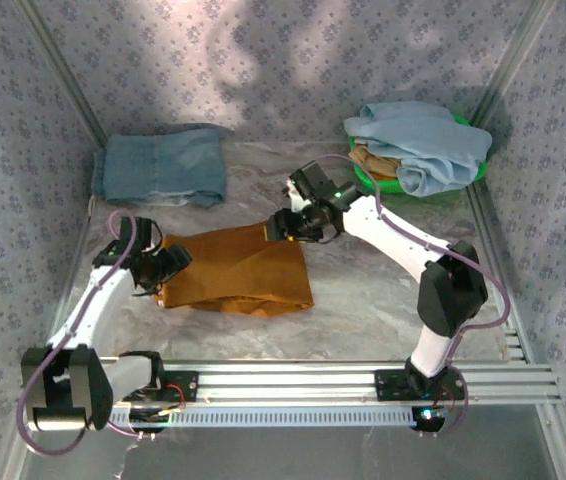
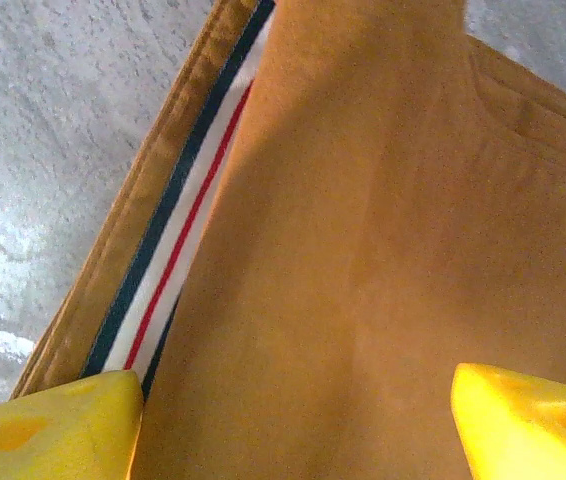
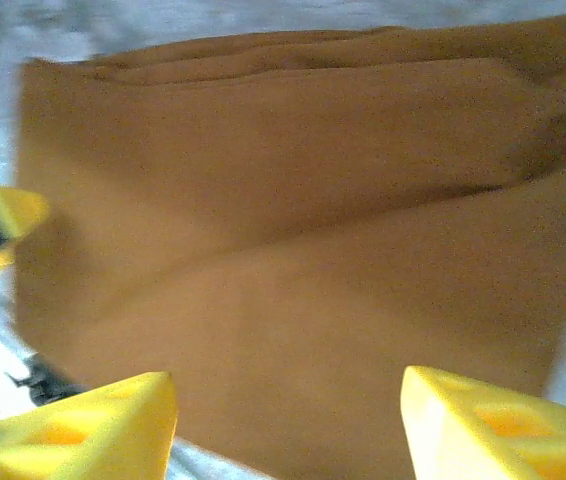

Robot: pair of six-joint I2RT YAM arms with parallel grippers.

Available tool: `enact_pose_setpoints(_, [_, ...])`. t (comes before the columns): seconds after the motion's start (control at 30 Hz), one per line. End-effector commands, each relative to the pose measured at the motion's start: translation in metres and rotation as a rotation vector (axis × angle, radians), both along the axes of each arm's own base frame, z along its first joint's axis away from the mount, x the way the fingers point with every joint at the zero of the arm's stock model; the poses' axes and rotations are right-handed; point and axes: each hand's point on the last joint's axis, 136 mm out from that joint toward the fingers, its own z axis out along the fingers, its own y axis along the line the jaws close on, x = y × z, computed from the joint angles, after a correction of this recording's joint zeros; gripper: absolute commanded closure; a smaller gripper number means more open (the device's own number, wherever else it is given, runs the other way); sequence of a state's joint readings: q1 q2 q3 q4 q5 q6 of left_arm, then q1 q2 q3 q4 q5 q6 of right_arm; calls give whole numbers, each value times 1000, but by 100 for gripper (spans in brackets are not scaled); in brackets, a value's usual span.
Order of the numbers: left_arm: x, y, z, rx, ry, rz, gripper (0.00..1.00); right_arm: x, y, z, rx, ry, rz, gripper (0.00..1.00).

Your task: Fold and stack the trousers

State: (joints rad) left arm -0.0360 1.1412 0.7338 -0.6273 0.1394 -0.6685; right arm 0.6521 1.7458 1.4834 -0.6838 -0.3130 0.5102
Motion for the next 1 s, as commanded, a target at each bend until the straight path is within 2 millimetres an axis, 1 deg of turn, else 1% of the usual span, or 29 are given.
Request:
enact_pose_setpoints(0.0, [17,6,7,62,-31,-21,20,28,-29,-29,-157,-77,-14,34])
enact_pose_setpoints(0.07, [21,8,6,82,-21,-20,22,45,-32,-40,-206,-97,-1,33])
enact_pose_setpoints(0.17, [25,10,4,99,-17,-25,30,70,-24,-57,-246,-115,49,34])
enact_pose_setpoints(0.23, [28,10,2,108,-17,-29,40,83,-18,-72,-257,-95,68,36])
enact_pose_setpoints(0.27, [28,10,1,113,-14,-30,47,89,-15,-79,-259,-81,74,38])
enact_pose_setpoints(0.3, [29,10,-1,113,-12,-30,54,93,-13,-87,-261,-63,85,40])
enact_pose_setpoints(0.37, [29,11,-3,118,-8,-30,65,98,-8,-98,-255,-50,114,44])
enact_pose_setpoints(0.43, [30,12,-5,125,-5,-33,77,102,-7,-105,-245,-42,117,54])
enact_pose_setpoints(0.47, [30,12,-6,128,-3,-34,86,102,-7,-107,-224,-26,115,63])
enact_pose_setpoints(0.5, [32,12,-6,127,-5,-35,95,104,-8,-107,-207,-16,103,77])
enact_pose_setpoints(0.53, [33,12,-6,128,-8,-35,100,106,-10,-106,-192,-15,92,87])
enact_pose_setpoints(0.57, [35,12,-5,128,-15,-32,100,108,-13,-105,-176,-15,79,95])
enact_pose_setpoints(0.6, [39,11,-1,124,-31,-38,100,110,-16,-102,-165,-19,63,100])
enact_pose_setpoints(0.7, [50,11,9,138,-72,-42,100,113,-28,-97,-145,-32,10,100])
enact_pose_setpoints(0.77, [55,14,14,171,-91,-39,100,115,-37,-97,-152,-32,-15,100])
enact_pose_setpoints(0.83, [57,22,9,214,-80,-13,100,114,-46,-102,-167,-20,-35,100])
enact_pose_setpoints(0.9, [57,29,0,245,-56,8,100,110,-50,-106,-167,-1,-46,100])
enact_pose_setpoints(0.97, [56,31,-12,258,-40,16,100,106,-55,-108,-180,3,-64,100])
